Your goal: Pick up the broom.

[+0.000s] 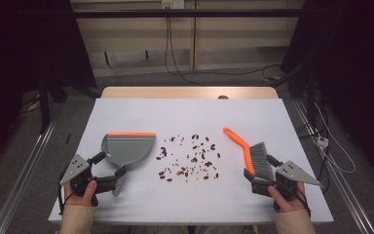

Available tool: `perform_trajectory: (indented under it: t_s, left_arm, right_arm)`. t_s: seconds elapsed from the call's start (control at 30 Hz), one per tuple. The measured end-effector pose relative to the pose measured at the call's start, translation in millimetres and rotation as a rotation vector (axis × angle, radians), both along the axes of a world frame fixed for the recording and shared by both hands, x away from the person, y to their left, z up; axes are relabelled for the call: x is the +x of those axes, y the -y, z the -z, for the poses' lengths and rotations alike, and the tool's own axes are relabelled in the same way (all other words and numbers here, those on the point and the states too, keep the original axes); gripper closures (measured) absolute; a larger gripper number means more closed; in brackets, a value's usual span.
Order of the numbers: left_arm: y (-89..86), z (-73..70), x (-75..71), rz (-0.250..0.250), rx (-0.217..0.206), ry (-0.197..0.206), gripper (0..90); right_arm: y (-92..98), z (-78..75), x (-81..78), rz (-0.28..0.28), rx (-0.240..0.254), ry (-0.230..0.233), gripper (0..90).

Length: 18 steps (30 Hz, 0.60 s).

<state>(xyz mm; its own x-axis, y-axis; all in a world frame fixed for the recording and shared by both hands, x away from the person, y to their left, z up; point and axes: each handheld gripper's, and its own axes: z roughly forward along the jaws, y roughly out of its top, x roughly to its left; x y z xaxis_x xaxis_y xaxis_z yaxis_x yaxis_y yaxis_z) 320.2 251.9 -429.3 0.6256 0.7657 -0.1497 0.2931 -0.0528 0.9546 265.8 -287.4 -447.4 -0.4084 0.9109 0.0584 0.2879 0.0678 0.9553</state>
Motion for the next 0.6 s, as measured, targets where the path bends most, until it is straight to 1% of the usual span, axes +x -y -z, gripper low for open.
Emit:
perform_trajectory:
  t_s: [0.17,0.3,0.4,0.5,0.57,0.6]
  left_arm:
    - [0.5,0.2,0.9,0.005,0.004,-0.006,3.9]
    - [1.4,-0.7,1.2,0.01,0.008,0.002,3.9]
    - [1.7,-1.0,1.7,0.011,0.006,0.002,3.9]
    - [1.8,-0.8,2.2,0.012,0.007,0.0,3.9]
    - [1.5,-0.7,2.3,0.012,0.008,-0.003,3.9]
    - [1.3,-0.8,2.4,0.011,0.008,-0.002,3.9]
  right_arm:
    - [-0.2,-0.2,0.6,-0.002,-0.002,-0.002,4.2]
    - [1.1,-1.8,2.0,0.002,-0.001,-0.002,4.3]
    - [1.6,-3.2,4.6,-0.005,-0.004,-0.008,4.1]
    - [1.6,-4.8,7.1,-0.001,-0.006,-0.004,4.0]
    - [0.3,-6.8,12.1,-0.002,0.001,-0.021,3.8]
    - [0.3,-6.8,12.1,-0.002,0.001,-0.021,3.8]
